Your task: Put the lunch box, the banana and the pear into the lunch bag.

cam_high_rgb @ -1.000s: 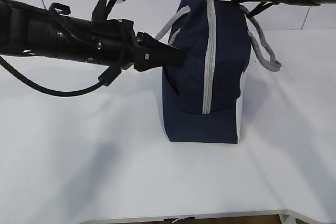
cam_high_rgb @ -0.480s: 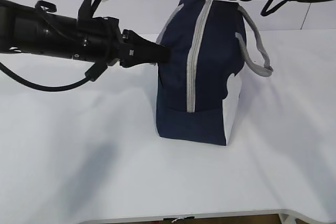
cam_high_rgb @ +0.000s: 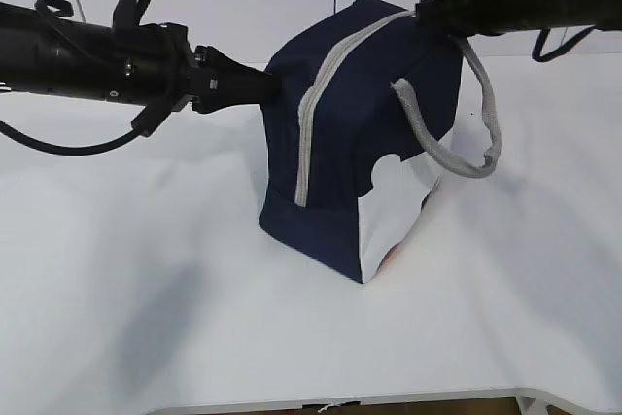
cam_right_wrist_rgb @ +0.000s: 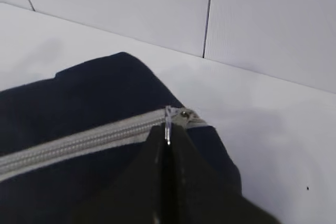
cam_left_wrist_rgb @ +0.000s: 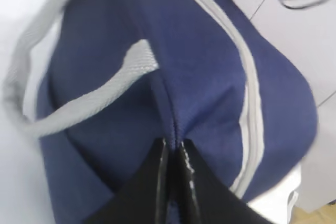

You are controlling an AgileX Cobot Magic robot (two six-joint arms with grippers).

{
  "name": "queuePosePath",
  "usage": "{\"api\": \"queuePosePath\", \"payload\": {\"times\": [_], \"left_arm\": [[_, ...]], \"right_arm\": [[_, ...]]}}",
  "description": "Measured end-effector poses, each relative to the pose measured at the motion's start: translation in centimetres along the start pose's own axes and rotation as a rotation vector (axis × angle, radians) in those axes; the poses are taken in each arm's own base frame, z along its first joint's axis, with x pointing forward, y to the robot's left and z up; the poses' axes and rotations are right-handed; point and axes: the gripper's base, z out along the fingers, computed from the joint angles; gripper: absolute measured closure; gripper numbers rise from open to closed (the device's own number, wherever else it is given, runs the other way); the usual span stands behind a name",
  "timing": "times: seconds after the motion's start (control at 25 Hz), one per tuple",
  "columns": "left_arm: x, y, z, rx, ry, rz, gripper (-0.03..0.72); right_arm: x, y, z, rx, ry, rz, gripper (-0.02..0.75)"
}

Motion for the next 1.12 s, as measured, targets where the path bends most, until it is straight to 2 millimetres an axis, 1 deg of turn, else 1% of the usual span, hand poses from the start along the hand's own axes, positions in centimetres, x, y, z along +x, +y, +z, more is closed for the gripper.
{"api": "queuePosePath", "payload": {"times": [0.16,0.36,0.56,0.72,0.8,0.92,1.12], "left_arm": [[0.0,0.3,-0.2,-0.015,-0.004,-0.004,0.698],[-0.3,0.5,-0.3,-0.028,-0.031,-0.026,0.698],[-0.5,0.7,-0.3,-0.053,-0.058,-0.051,0.698],[-0.7,1.4,-0.4,-0.122,-0.082,-0.08,0.698],[-0.8,1.6,-0.4,-0.148,-0.091,-0.092,0.698],[-0.8,1.7,-0.4,-0.159,-0.095,-0.095,0.698],[-0.8,1.8,-0.5,-0.172,-0.095,-0.097,0.698]], "right_arm": [[1.4,1.0,-2.4,-0.041,0.041,-0.015,0.72],[3.3,2.5,-5.3,-0.139,0.158,-0.038,0.72],[4.0,3.7,-8.1,-0.237,0.332,-0.049,0.72],[3.9,4.5,-9.9,-0.295,0.406,-0.008,0.72],[3.9,4.6,-10.5,-0.3,0.42,0.013,0.72],[3.7,4.6,-10.9,-0.282,0.414,0.052,0.72],[3.2,4.1,-10.5,-0.192,0.354,0.162,0.72]]}}
